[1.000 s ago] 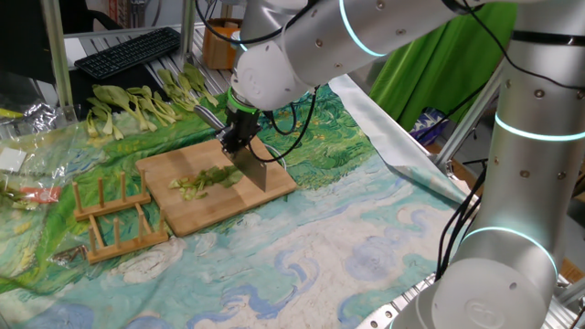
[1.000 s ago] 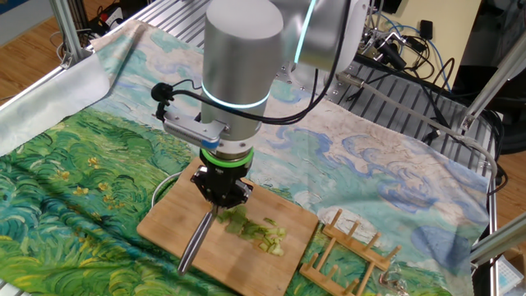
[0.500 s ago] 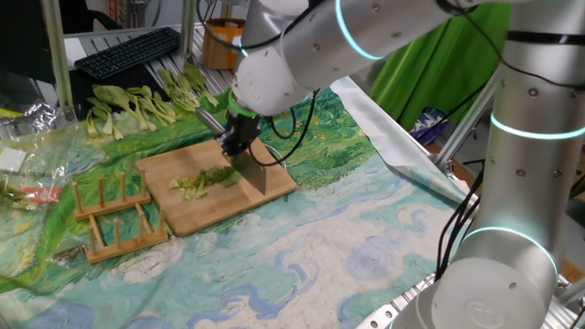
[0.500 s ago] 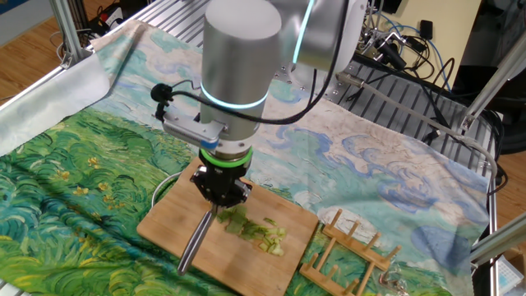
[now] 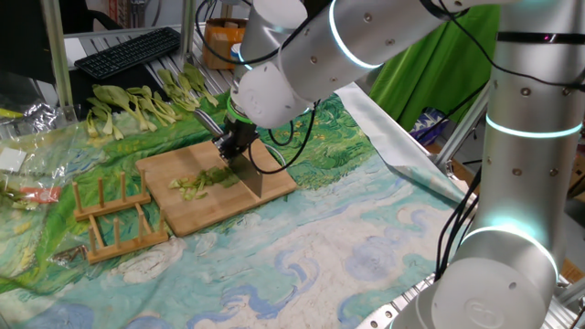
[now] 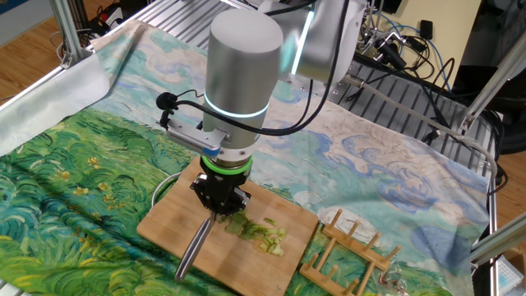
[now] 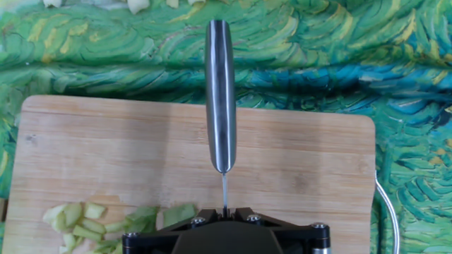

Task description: Chop the pakchoi

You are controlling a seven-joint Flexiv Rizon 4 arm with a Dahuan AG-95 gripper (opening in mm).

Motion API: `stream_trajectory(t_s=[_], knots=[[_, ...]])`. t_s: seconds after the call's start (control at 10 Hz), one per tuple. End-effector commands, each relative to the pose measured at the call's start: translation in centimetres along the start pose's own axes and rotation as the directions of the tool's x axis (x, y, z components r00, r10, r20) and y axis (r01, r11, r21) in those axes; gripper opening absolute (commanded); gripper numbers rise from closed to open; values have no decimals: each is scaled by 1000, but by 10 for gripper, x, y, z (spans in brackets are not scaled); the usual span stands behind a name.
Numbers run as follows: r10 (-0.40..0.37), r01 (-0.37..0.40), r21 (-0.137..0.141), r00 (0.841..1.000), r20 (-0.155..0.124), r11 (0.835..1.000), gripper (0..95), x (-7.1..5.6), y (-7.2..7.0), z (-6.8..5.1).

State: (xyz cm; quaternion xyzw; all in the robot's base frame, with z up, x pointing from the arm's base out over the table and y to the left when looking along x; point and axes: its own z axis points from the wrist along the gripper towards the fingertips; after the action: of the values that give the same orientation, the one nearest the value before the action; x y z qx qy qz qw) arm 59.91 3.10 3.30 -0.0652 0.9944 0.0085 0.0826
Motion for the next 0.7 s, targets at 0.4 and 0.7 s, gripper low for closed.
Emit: stream_trajectory(t_s=[0.4,0.7], knots=[[-7,7,6,1000,5,1000,0,11,2,1],[-17,17,18,1000,7,1000,0,16,-1,2]])
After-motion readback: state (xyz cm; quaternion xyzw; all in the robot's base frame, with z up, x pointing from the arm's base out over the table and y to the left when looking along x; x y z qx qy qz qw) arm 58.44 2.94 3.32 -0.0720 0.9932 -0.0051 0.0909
